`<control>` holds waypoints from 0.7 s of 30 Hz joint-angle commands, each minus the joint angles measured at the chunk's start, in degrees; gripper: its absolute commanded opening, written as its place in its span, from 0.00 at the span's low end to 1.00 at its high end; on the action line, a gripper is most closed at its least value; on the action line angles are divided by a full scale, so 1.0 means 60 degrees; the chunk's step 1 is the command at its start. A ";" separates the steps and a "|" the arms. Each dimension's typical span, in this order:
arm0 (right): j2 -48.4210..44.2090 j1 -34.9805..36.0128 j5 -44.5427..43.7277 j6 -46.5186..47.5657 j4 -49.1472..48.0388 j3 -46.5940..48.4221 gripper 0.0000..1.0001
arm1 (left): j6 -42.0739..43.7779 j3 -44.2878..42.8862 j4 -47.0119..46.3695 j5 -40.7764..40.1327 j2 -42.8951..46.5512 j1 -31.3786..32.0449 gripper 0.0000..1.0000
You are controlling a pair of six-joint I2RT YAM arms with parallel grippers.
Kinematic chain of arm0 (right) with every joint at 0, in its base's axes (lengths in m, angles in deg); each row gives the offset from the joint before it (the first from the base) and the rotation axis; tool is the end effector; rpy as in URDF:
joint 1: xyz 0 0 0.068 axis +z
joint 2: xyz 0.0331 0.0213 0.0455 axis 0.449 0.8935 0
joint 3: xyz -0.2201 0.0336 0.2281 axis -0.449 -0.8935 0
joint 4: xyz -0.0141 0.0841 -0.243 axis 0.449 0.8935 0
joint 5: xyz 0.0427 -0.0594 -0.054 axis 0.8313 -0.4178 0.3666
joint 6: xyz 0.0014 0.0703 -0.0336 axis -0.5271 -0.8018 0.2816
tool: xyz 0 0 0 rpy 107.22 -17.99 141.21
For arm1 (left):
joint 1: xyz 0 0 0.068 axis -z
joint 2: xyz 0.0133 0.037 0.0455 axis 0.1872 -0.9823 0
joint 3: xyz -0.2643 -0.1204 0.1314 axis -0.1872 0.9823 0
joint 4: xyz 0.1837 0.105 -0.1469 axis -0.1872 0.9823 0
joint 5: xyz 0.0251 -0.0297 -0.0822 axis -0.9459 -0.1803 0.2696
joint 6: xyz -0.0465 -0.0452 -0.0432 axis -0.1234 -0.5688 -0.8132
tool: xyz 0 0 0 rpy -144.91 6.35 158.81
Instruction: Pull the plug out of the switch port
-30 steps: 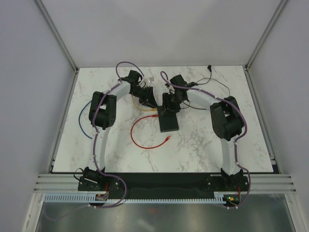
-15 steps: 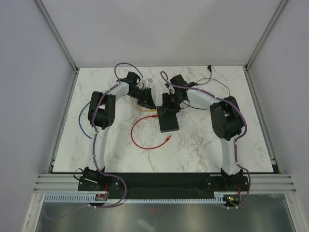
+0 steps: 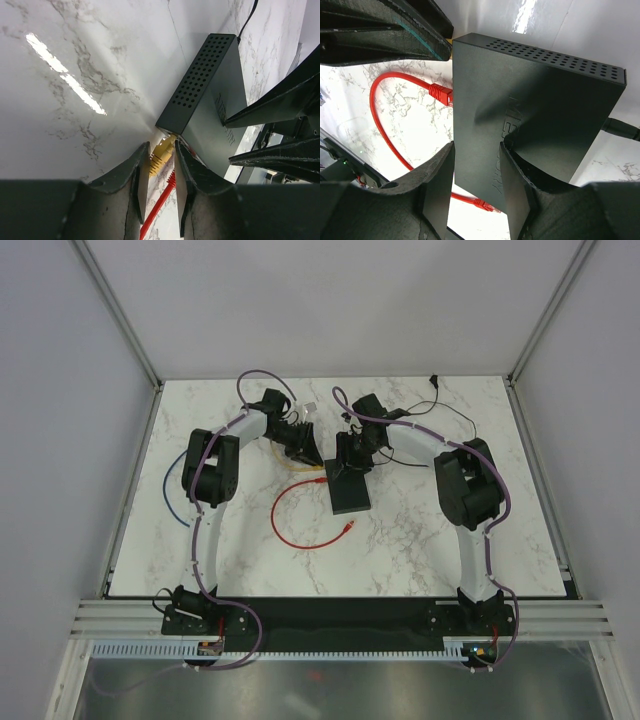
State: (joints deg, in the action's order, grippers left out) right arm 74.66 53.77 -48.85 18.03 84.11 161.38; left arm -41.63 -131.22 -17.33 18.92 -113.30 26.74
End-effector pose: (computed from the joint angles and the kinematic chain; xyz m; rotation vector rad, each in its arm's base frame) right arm 0.4142 0.2417 0.1906 -0.2216 2.8236 0.7904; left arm 0.4922 -0.1948 0.1336 0.5168 2.6140 -1.3335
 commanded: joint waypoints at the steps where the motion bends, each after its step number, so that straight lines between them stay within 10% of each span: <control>1: 0.0428 -0.0018 -0.0406 0.0205 0.0192 0.0044 0.50 | 0.0380 0.0355 0.0383 -0.0611 0.0034 0.0389 0.34; 21: 0.0545 -0.0018 -0.0933 -0.0103 0.0206 -0.0088 0.49 | 0.0395 0.0443 0.1496 -0.3410 0.0122 0.0814 0.10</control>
State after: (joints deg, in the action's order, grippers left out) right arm 74.68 53.77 -49.38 17.05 84.59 161.40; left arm -41.70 -130.87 -15.39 7.40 -109.98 29.66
